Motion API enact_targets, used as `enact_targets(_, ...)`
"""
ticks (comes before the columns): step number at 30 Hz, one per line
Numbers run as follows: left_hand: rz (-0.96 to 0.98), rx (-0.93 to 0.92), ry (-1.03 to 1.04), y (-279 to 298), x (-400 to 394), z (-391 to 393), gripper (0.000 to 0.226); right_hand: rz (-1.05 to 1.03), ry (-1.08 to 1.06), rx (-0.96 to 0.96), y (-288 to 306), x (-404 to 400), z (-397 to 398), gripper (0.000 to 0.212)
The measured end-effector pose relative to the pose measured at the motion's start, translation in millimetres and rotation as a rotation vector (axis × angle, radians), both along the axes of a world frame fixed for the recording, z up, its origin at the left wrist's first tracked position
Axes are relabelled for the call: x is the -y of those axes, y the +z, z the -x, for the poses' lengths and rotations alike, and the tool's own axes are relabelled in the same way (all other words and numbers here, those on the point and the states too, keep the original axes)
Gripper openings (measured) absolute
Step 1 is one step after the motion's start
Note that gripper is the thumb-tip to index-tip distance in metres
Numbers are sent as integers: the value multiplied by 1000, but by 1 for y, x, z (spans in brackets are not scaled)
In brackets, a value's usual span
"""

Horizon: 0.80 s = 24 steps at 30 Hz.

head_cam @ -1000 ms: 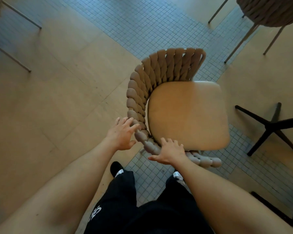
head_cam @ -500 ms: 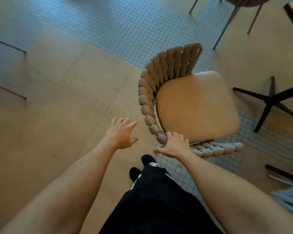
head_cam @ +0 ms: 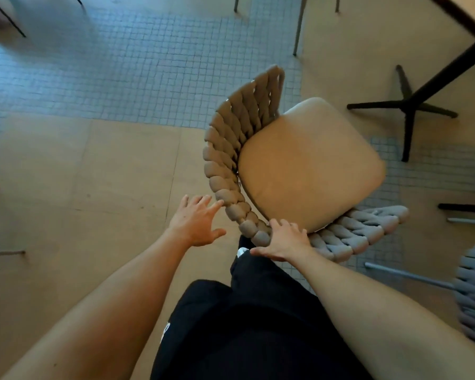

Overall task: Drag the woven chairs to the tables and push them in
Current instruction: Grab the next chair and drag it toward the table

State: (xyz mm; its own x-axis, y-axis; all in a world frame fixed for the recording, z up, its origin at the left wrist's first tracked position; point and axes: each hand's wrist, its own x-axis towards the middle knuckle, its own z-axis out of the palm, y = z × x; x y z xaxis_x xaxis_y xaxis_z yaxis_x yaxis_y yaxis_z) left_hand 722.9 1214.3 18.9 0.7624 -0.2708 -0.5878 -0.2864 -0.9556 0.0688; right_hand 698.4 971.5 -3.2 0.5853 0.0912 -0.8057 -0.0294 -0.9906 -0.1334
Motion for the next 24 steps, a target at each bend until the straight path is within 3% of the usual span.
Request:
enact_targets(11,-53,-11,-465,-6,-22,-88,94,39,-303,-36,-5,-31,-5,115)
enact_targets(24,-178,-57,-975,-36,-17,-162,90,182,-543,19,-6,-79,9,82)
